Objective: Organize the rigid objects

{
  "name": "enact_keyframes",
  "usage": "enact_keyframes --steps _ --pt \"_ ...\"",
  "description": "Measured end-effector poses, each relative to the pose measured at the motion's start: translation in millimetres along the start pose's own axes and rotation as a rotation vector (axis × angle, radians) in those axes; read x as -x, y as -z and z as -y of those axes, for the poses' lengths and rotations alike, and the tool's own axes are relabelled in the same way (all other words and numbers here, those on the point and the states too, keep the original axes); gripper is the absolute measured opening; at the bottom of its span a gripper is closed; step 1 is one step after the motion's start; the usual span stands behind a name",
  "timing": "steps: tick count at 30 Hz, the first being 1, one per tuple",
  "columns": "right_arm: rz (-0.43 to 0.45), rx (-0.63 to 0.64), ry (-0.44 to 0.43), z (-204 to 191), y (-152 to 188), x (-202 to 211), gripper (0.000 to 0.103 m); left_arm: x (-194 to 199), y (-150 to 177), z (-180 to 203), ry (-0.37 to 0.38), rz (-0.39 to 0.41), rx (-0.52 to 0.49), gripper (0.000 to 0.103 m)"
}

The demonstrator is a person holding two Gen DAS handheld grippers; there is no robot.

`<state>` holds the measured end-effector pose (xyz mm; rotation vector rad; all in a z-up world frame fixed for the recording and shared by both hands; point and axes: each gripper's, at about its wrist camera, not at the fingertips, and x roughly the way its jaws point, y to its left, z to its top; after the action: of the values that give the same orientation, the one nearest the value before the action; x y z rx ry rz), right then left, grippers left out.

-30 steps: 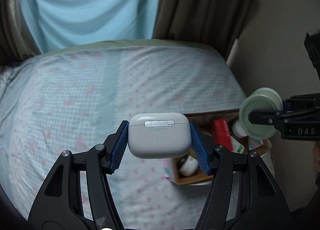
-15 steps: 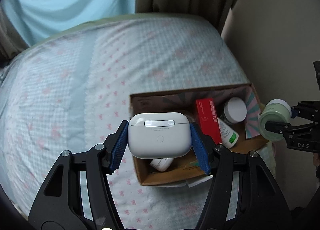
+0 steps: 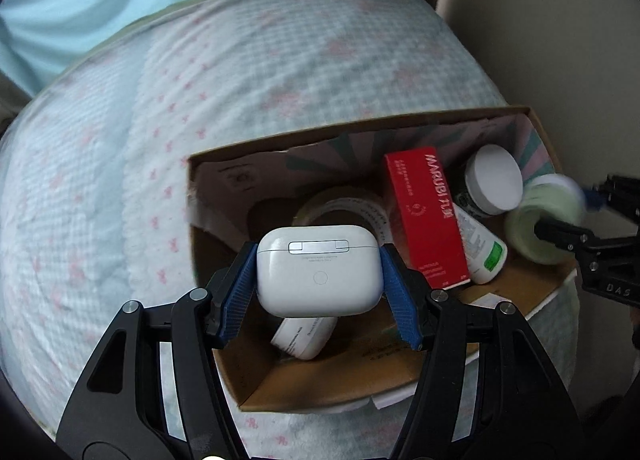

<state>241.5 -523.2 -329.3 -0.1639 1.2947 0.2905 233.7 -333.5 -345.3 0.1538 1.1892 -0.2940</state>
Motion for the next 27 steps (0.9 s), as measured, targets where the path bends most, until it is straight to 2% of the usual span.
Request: enact_keyframes --steps 1,2,6,9,12,19,27 --pt "0.014 -0.005 0.012 1 0 3 0.074 0 -1 2 0.004 -0.001 -0.018 0.103" --pt "0.024 -0.017 0.021 3 0 7 0.103 1 0 4 0.000 0.009 -0.040 0.102" --pt "0.076 -0.104 0.019 12 5 21 0.103 3 2 3 0.014 0.008 -0.070 0.103" --pt "0.072 -0.145 0.041 12 7 20 0.103 3 4 -4 0.025 0.000 -0.052 0.103" --pt "0.053 -0.179 0.017 10 7 14 0.103 5 4 -12 0.027 -0.002 -0.031 0.103" --pt "0.059 -0.192 0.015 0 0 17 0.103 20 4 -18 0.025 0.021 -0.028 0.103" --pt "0.087 -0.210 0.032 -12 -8 44 0.103 55 8 -23 0.043 0.074 -0.022 0.103"
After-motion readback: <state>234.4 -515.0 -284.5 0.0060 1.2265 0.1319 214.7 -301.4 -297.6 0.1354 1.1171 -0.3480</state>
